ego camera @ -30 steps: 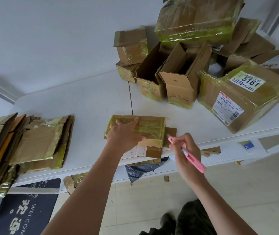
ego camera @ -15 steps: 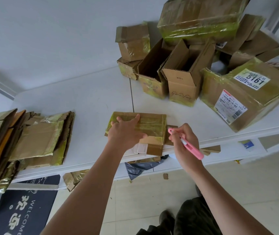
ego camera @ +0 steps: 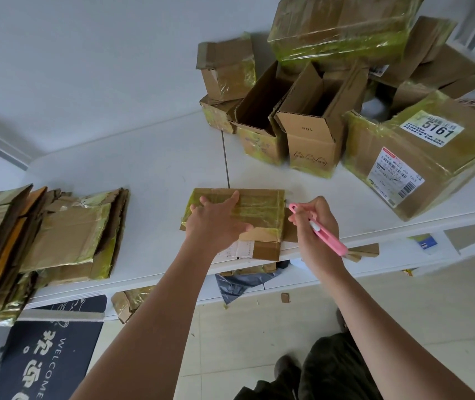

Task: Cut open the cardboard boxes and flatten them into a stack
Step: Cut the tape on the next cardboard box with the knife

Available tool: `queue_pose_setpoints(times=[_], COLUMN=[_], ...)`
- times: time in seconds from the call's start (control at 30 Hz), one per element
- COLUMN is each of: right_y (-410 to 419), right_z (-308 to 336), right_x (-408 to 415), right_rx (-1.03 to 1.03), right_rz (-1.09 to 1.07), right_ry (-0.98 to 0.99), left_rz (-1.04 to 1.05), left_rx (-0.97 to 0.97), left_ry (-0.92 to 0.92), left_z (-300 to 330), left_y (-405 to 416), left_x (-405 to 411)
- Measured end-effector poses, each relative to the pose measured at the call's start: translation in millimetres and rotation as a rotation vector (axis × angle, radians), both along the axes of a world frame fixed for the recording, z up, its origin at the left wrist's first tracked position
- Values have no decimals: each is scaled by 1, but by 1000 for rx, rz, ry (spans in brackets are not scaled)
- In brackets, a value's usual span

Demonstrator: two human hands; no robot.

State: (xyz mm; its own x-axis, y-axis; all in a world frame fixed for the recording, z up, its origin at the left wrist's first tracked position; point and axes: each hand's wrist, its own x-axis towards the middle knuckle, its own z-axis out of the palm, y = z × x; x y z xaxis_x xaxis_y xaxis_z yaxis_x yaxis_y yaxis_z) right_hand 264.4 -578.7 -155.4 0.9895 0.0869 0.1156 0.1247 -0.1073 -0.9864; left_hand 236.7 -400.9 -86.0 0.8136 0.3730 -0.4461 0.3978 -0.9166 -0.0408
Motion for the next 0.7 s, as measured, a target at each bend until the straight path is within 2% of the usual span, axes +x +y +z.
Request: queue_pose_setpoints(times=[0.23, 0.37, 0.57, 0.7], right_y=[-8, -18, -10, -2], right_z=[-4, -5, 1, 3], right_x=[-20, -45, -14, -6], right_rx=[-44, -2, -14, -23], right_rz=[65, 125, 40, 63], right_ry=[-69, -46, -66, -37], left_rz=[1, 3, 0, 0], left_rx=[3, 0, 2, 17], left_ry=[-1, -1, 1, 14], left_z=[-2, -2, -2, -3], left_y=[2, 2, 2, 1], left_x=[1, 1, 0, 0])
